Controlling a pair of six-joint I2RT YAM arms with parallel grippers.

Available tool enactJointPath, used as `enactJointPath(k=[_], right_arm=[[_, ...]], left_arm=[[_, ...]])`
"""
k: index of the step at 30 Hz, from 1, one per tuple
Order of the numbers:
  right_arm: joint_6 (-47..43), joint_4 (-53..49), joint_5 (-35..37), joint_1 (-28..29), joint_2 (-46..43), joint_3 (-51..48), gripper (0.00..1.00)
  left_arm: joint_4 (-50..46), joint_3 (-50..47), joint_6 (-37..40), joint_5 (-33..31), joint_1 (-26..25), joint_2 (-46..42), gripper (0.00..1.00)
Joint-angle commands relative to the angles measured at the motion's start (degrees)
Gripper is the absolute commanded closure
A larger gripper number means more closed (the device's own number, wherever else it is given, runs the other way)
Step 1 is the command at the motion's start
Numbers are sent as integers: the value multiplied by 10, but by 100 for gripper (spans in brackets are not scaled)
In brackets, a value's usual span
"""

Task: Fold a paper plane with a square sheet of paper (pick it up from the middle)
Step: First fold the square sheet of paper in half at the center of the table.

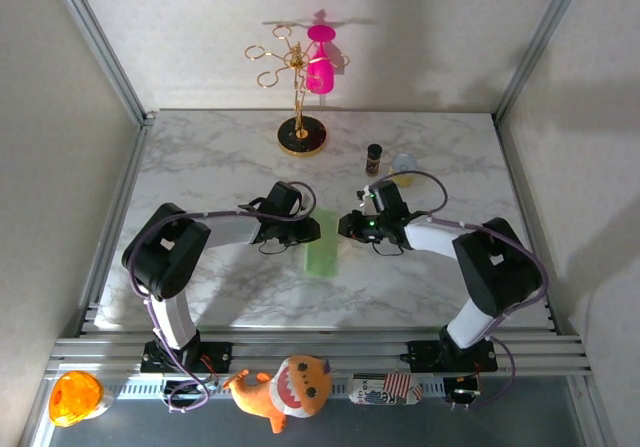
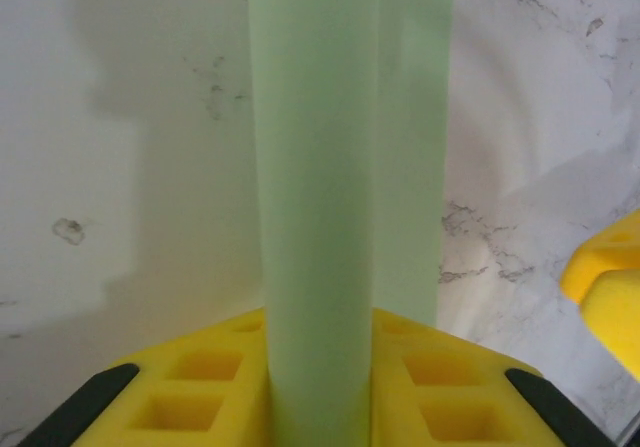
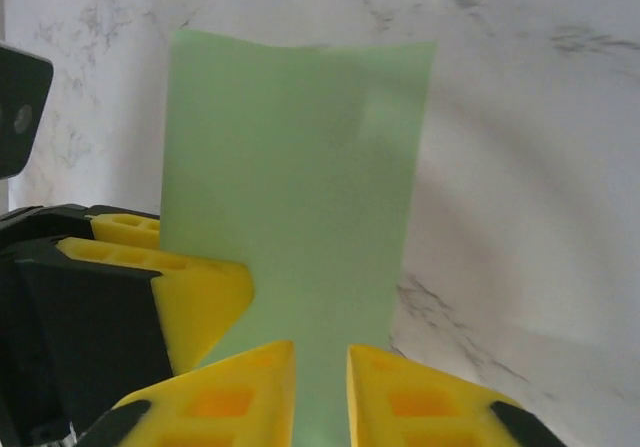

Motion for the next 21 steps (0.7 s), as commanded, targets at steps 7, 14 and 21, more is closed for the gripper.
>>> enactJointPath(k=[7, 14, 21], right_arm=[[-6, -42, 10, 33, 64, 60, 89], [-12, -75, 24, 43, 99, 82, 92], [-19, -120, 65, 43, 122, 94, 93]], left_arm=[[-8, -13, -1, -25, 4, 19, 75], [-19, -12, -4, -35, 4, 19, 74], [-45, -9, -8, -42, 4, -14, 60]])
